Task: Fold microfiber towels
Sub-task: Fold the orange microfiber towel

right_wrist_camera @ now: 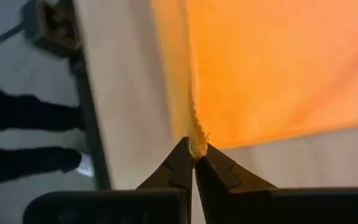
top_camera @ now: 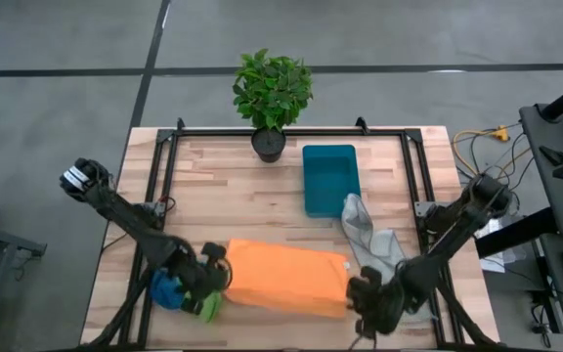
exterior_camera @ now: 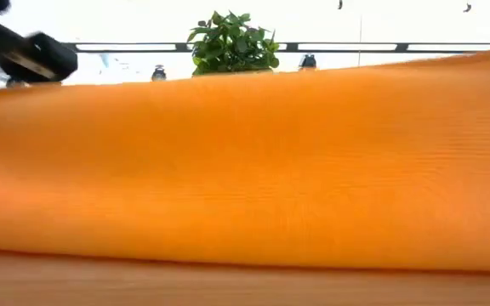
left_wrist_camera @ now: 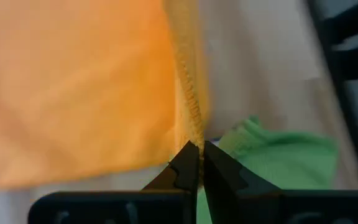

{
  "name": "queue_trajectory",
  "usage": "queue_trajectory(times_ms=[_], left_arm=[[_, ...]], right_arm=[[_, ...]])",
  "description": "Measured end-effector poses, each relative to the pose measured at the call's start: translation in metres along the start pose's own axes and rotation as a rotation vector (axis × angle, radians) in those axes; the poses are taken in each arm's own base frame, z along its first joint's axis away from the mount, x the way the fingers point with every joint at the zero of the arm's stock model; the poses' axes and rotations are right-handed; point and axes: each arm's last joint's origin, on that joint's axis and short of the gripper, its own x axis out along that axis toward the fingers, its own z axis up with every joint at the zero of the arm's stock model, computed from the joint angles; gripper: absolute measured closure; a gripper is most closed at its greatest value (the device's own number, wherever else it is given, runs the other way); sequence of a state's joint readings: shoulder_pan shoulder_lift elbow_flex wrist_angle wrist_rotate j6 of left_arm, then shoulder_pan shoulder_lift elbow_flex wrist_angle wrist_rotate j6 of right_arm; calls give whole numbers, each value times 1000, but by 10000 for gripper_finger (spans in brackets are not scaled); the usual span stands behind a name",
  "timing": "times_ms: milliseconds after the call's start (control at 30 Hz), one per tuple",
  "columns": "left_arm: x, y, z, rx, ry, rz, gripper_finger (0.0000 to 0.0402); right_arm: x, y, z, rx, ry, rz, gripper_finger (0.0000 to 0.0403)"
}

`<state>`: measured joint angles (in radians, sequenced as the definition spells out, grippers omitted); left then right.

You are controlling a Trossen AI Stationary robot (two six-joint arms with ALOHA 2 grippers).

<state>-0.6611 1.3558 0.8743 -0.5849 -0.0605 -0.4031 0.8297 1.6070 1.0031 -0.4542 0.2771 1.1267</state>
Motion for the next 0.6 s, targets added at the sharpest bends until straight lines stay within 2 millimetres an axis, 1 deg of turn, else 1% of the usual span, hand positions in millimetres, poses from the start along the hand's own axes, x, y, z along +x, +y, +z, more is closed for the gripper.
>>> queue_trajectory(times_ms=[100, 167, 300, 433, 600], left_arm=[[-2, 20, -6, -60, -13, 14, 401], [-4, 29, -9, -89, -26, 3, 401], [-6, 41, -14, -113, -38, 14, 401], [-2, 50, -17, -112, -48, 32, 401], [4, 60, -17, -132, -42, 127, 401]], right_arm=[[-3, -20, 6, 31, -2, -11, 394], [-5, -30, 9, 40, 3, -13, 394], [-4, -43, 17, 45, 14, -1, 394], [0, -51, 21, 55, 25, -6, 394], [6, -61, 25, 83, 27, -36, 394]])
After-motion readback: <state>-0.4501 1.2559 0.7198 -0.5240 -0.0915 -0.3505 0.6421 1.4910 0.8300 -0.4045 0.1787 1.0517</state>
